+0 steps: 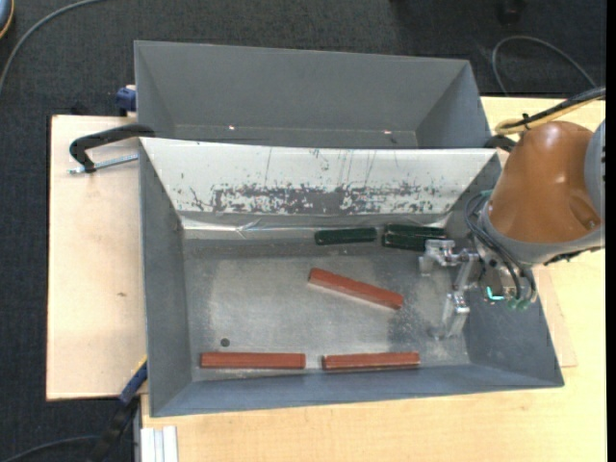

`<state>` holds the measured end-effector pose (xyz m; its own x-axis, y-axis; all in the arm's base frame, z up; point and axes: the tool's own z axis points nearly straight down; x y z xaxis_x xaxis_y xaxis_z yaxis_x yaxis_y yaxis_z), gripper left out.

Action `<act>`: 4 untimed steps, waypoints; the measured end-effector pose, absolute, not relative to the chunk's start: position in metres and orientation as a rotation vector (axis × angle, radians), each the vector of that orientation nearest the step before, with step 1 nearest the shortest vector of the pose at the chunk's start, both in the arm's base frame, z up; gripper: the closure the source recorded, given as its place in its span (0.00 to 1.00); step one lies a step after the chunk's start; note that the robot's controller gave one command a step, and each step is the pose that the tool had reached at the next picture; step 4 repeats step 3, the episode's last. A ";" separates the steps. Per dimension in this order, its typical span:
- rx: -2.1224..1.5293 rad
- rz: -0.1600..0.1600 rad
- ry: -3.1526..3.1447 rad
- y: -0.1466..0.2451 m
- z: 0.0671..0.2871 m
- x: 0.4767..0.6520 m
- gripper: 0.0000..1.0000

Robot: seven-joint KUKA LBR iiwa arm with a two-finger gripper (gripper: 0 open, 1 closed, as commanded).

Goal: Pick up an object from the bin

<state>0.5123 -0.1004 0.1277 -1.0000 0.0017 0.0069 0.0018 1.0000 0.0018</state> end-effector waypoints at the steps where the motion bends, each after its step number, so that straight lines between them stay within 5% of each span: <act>1: -0.035 -0.008 -3.137 -0.049 0.067 0.539 0.00; 2: -0.041 -0.002 -3.142 -0.053 0.071 0.539 1.00; 3: 0.048 0.002 -3.155 -0.054 0.213 0.517 1.00; 4: 0.048 0.002 -3.155 -0.054 0.213 0.517 1.00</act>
Offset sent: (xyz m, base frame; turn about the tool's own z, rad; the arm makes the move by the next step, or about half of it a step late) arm 0.0263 0.0466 -0.0577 0.0254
